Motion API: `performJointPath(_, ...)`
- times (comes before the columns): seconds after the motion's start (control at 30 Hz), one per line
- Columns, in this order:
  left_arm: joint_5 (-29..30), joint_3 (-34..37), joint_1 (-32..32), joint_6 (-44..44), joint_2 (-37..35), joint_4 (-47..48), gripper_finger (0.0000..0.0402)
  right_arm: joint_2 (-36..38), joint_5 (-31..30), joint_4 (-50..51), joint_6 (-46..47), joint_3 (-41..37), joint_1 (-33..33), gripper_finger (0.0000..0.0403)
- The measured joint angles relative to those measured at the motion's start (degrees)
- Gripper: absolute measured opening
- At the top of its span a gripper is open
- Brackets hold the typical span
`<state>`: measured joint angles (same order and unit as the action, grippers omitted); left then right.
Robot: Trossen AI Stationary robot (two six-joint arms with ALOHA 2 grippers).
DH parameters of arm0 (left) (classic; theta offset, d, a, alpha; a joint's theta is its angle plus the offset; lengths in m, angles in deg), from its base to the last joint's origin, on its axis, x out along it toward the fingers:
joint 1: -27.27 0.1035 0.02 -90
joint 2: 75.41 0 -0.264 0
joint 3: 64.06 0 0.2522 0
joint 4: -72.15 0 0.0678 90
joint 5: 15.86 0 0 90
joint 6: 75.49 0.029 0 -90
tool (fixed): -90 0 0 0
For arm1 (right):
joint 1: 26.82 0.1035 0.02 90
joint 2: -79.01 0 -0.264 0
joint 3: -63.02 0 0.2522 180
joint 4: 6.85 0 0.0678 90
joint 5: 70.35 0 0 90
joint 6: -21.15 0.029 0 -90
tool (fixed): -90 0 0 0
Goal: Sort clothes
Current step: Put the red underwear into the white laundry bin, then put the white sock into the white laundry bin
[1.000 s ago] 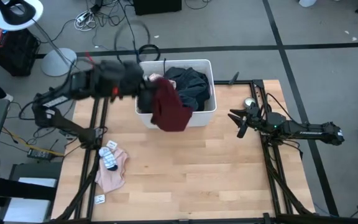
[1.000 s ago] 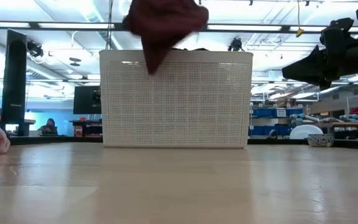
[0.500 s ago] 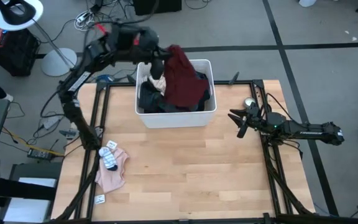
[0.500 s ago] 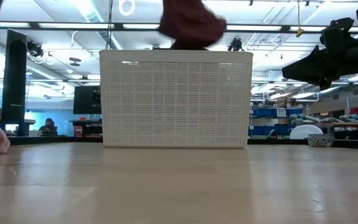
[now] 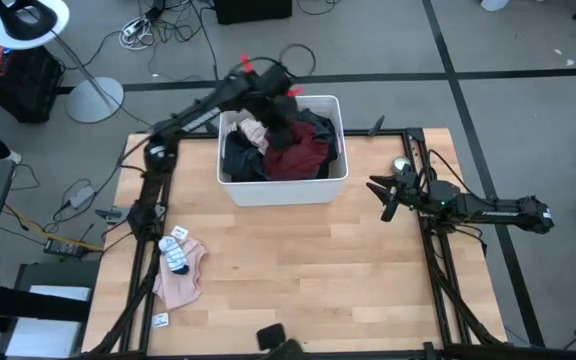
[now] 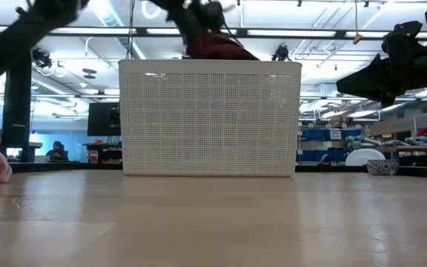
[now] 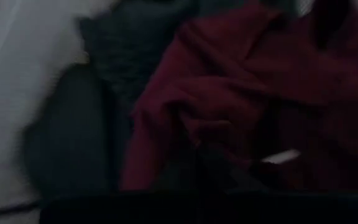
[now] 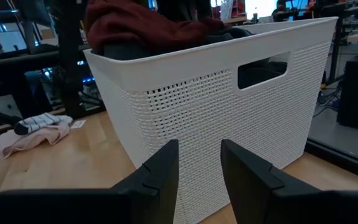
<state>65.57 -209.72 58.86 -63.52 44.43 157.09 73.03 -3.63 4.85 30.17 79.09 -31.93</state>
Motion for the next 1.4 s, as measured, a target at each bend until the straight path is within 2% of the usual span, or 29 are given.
performJointPath(0.3,-4.92,-0.11,-0.03,-0.20,9.51,-1.51,0.0010,0.00,0.00,0.00,0.00,0.00,0.00,0.0121)
performJointPath(0.6,-5.26,-0.10,-0.06,-1.06,10.66,-1.56,0.0050,0.00,0.00,0.00,-0.02,0.00,-0.01,0.0121)
performJointPath(0.8,-4.65,0.04,-0.08,-3.02,7.71,-0.49,0.0076,0.00,0.00,0.00,-0.02,0.00,-0.02,0.0121)
performJointPath(1.07,-4.57,0.13,-0.39,-5.50,-0.44,-0.26,0.0078,0.00,0.00,0.00,-0.02,0.00,0.00,0.0121)
performJointPath(1.2,-2.42,0.13,-0.83,-6.95,-5.05,-0.31,0.0078,0.00,0.00,0.00,-0.02,0.00,0.00,0.0121)
performJointPath(1.4,0.87,0.11,-2.04,-13.67,-11.20,1.40,0.0078,-0.01,0.00,0.00,-0.01,0.00,0.00,0.0121)
